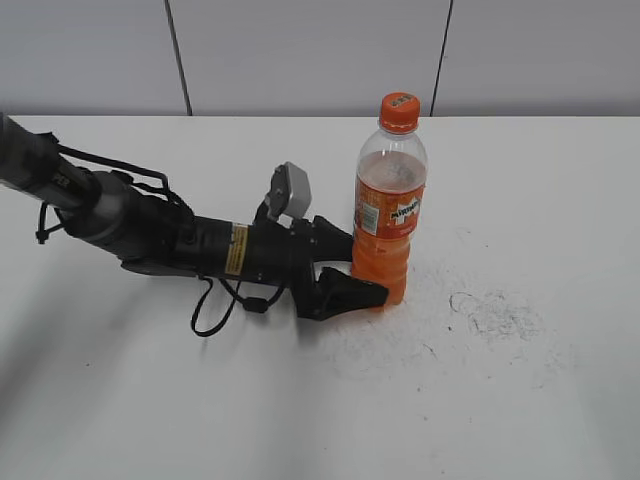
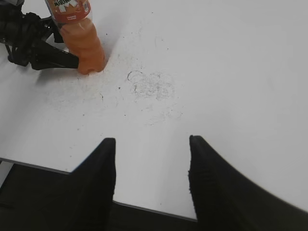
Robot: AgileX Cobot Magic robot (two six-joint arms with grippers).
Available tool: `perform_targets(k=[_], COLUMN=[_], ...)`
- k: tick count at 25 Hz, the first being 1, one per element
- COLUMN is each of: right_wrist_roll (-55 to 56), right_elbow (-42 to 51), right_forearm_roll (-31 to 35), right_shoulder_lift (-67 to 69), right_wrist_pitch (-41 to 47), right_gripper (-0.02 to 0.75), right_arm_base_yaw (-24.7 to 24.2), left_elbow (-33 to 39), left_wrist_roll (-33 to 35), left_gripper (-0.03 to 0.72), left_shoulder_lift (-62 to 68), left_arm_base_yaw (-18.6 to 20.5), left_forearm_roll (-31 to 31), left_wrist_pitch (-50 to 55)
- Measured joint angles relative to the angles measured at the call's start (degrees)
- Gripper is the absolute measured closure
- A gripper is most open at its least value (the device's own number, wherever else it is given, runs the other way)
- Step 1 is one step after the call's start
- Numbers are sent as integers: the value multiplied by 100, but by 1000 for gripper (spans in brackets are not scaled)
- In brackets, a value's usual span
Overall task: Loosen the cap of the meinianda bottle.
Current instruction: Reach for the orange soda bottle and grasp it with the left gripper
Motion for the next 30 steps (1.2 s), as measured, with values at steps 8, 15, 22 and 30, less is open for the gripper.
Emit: perform_targets(k=[8,15,22,30], right_wrist_roll=[0,0,0,0], right_elbow=[0,0,0,0], right_forearm_roll=[0,0,0,0], right_shoulder_lift=[0,0,0,0], right_wrist_pitch=[0,0,0,0], right_gripper=[371,371,371,371], right_arm_base_yaw=[0,0,0,0], left_elbow=[-277,-508,-513,-513], left_wrist_roll=[0,0,2,14], left_gripper=[7,18,118,123], left_shoulder_lift=[78,328,333,335], left_arm_base_yaw=[-171,-213,-213,-213], left_forearm_roll=[-18,-38,-68,-44], left_wrist_pitch=[83,-27,-20,-64])
